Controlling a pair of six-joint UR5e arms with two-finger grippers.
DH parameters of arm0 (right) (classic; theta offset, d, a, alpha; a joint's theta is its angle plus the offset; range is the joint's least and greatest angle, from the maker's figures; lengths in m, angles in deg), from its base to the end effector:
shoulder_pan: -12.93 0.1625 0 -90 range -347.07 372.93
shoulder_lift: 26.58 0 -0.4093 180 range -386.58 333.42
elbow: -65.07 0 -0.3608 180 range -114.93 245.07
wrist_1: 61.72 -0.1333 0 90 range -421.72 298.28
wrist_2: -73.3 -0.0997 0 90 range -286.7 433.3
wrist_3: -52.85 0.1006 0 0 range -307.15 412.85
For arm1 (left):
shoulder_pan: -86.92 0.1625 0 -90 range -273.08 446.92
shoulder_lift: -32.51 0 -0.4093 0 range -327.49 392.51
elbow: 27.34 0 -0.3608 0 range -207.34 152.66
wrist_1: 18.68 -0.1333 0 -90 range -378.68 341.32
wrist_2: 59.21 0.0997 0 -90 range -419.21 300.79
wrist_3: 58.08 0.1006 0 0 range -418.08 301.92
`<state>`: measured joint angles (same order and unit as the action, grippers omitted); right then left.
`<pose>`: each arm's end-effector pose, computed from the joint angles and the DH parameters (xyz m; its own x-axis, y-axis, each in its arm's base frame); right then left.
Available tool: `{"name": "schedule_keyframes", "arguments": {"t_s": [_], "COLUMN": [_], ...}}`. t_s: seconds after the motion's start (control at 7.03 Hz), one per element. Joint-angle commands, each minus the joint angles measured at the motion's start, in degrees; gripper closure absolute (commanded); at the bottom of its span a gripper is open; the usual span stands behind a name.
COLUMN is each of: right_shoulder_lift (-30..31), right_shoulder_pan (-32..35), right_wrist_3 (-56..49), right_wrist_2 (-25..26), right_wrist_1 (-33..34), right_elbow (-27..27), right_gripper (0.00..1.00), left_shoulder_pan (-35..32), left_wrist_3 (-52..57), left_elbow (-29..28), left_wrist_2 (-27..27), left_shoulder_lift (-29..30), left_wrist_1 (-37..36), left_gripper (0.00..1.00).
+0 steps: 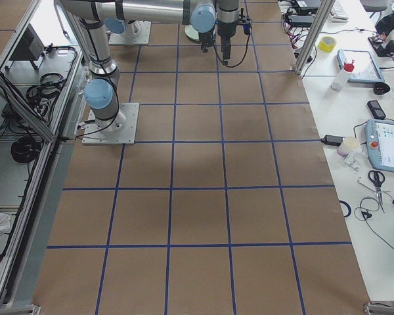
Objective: Collect all strawberries into plate
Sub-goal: 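Place the last strawberry in the plate and open the left gripper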
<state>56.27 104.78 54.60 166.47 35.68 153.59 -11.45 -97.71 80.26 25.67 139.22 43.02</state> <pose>0.1442 -0.5083 0.4356 -0.9985 0.0000 0.0543 -0.0018 0.9995 -0.0319 -0.2142 -0.4783 0.2411 -0.8523 -0.5230 0.0016 -0.5179 0.8444 0.1372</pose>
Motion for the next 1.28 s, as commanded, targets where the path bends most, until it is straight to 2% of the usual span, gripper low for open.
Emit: {"name": "schedule_keyframes", "arguments": {"t_s": [0.0,0.43,0.57,0.71,1.14], "right_shoulder_lift": [0.03,0.12,0.12,0.12,0.03], "right_shoulder_pan": [0.00,0.00,0.00,0.00,0.00], "right_wrist_3": [0.00,0.00,0.00,0.00,0.09], "right_wrist_2": [0.08,0.26,0.43,0.43,0.43], "right_wrist_1": [-0.10,-0.27,-0.36,-0.36,-0.36], "right_elbow": [-0.01,-0.01,-0.01,0.08,0.08], "right_gripper": [0.00,0.00,0.00,0.00,0.00], "left_shoulder_pan": [5.52,13.80,16.08,16.28,16.19], "left_wrist_3": [15.39,32.19,35.38,35.68,35.50], "left_elbow": [-3.79,-2.66,-1.79,-1.00,-2.74], "left_wrist_2": [8.61,10.65,10.66,10.40,9.69], "left_shoulder_lift": [-1.94,-2.30,-2.38,-2.39,-4.22], "left_wrist_1": [9.90,10.46,10.63,10.55,10.46], "left_gripper": [1.00,1.00,0.54,0.01,0.00]}}
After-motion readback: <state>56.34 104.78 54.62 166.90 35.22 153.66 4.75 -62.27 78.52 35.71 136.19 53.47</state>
